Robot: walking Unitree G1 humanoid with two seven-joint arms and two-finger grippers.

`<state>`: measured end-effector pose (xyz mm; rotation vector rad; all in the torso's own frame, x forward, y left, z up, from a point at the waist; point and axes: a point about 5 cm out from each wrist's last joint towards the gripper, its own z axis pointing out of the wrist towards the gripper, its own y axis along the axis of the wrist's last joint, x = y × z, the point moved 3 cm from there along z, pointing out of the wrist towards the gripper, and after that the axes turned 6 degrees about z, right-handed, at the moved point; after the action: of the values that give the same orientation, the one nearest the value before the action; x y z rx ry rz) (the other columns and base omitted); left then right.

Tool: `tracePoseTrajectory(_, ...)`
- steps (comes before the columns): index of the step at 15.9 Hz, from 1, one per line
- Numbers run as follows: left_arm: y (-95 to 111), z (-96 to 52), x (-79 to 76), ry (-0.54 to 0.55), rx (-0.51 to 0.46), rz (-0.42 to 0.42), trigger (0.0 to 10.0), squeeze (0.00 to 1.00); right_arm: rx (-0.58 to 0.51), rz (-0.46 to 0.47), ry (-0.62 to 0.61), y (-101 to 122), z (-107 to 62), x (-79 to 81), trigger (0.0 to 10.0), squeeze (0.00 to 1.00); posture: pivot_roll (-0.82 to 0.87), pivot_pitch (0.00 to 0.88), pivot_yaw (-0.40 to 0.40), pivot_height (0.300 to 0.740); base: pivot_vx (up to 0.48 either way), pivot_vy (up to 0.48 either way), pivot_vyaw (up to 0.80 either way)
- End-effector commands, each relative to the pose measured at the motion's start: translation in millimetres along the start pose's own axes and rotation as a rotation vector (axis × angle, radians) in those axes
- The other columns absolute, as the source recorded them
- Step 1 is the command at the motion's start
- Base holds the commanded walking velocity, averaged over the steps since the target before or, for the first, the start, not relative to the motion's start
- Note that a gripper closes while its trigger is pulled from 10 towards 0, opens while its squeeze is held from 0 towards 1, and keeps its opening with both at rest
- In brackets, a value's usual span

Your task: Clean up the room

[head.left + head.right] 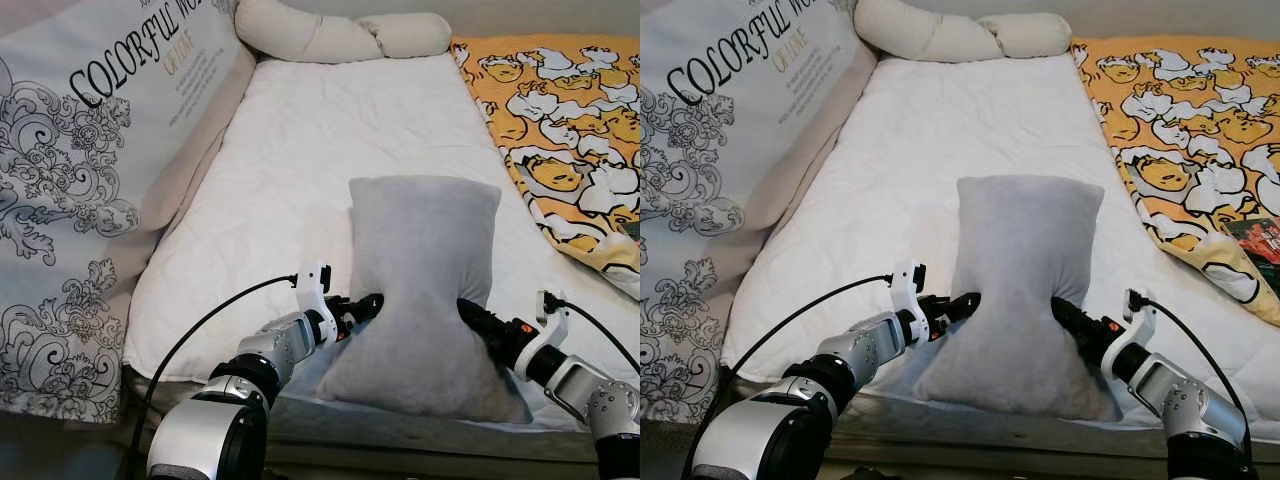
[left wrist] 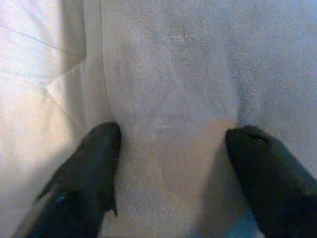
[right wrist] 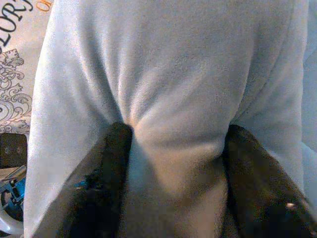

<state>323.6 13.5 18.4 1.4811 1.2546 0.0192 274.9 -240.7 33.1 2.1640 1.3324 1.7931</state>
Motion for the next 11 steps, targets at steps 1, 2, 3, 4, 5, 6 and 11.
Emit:
tracePoseTrajectory(1,-12.8,38.1,-91.9,-0.225,0.032,-0.028,0.0,0.00,0.023,-0.036,0.029,0.1,7.0,9.5,0.0,0.00,-0.20,0.000,0.086,0.740,0.000,0.000,0.00)
tracePoseTrajectory(2,-12.7,38.1,-92.3,-0.227,0.031,-0.029,0.0,0.00,0.023,-0.037,0.031,0.2,7.3,10.0,0.0,0.00,-0.20,0.000,0.087,0.740,0.000,0.000,0.00)
tracePoseTrajectory(3,-12.3,38.4,-93.6,-0.232,0.029,-0.032,0.0,0.00,0.024,-0.040,0.031,0.3,7.7,10.4,0.0,0.00,-0.20,0.000,0.087,0.740,0.000,0.000,0.00)
tracePoseTrajectory(4,-12.0,38.8,-95.2,-0.238,0.027,-0.035,0.0,0.00,0.025,-0.042,0.034,0.2,7.9,10.7,0.0,0.00,-0.20,0.000,0.087,0.740,0.000,0.000,0.00)
tracePoseTrajectory(5,-11.0,39.7,-99.3,-0.253,0.026,-0.041,0.0,0.00,0.022,-0.043,0.043,0.4,8.5,12.4,0.0,0.00,-0.20,0.000,0.088,0.740,0.000,0.000,0.00)
tracePoseTrajectory(6,-10.6,40.0,-100.5,-0.257,0.025,-0.042,0.0,0.00,0.020,-0.044,0.045,0.5,8.7,13.1,0.0,0.00,-0.20,0.000,0.089,0.740,0.000,0.000,0.00)
tracePoseTrajectory(11,-3.1,42.6,-113.0,-0.303,0.004,-0.068,0.0,0.00,0.000,-0.050,0.081,5.4,10.3,22.1,0.0,0.00,-0.20,0.000,0.090,0.740,0.000,0.000,0.00)
